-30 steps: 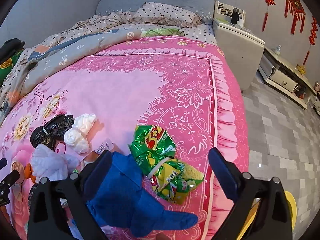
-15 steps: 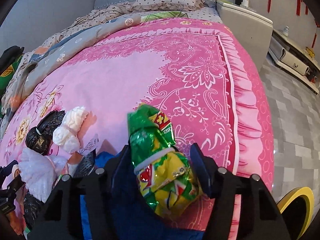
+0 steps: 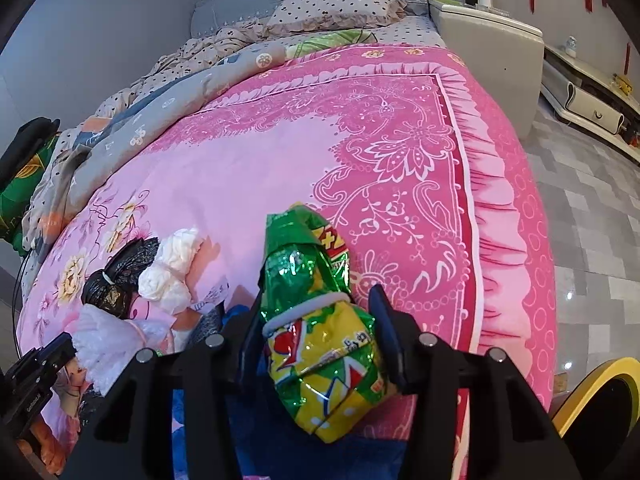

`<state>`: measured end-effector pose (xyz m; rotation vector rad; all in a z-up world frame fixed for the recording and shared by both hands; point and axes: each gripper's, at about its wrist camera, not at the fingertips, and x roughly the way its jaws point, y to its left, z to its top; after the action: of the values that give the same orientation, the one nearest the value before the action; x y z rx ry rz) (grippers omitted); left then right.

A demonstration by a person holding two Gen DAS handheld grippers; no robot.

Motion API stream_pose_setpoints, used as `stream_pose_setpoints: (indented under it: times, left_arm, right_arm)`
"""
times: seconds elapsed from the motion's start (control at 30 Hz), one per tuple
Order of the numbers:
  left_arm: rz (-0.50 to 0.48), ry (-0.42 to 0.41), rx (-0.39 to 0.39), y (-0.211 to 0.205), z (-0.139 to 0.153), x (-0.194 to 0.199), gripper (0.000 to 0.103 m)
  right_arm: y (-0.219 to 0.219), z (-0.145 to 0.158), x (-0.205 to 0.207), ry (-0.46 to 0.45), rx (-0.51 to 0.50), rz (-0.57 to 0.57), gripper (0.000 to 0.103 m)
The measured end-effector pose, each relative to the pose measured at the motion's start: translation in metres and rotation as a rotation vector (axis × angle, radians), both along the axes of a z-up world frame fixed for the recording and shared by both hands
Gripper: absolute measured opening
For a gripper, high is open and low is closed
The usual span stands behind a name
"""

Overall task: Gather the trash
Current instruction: 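Carry the wrapper and tissue over the yellow-rimmed bin with both grippers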

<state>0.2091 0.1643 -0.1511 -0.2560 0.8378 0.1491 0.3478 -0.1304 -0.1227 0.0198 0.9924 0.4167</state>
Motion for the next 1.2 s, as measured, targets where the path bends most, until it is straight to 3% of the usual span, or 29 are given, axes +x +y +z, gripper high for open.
stream_pose_setpoints:
  times: [0.23,0.67,1.2]
  left_arm:
    - [0.002,-0.041,-0.032,0.003,0.009,-0.014,0.008]
    - [0.03,-0.092,-0.055,0.009,0.027,-0.048,0.004]
    - [-0.003,-0.207,-0.072,-0.015,0.081,-0.088,0.004]
  right_arm:
    - [-0.005,0.025,-0.021,-0.026,0.028,0.003,0.047]
    - [-0.018,0.063,-0.075,-0.072,0.057,0.016,0.047]
    - [-0.056,0.117,-0.138,-0.148,0.123,0.022,0.046]
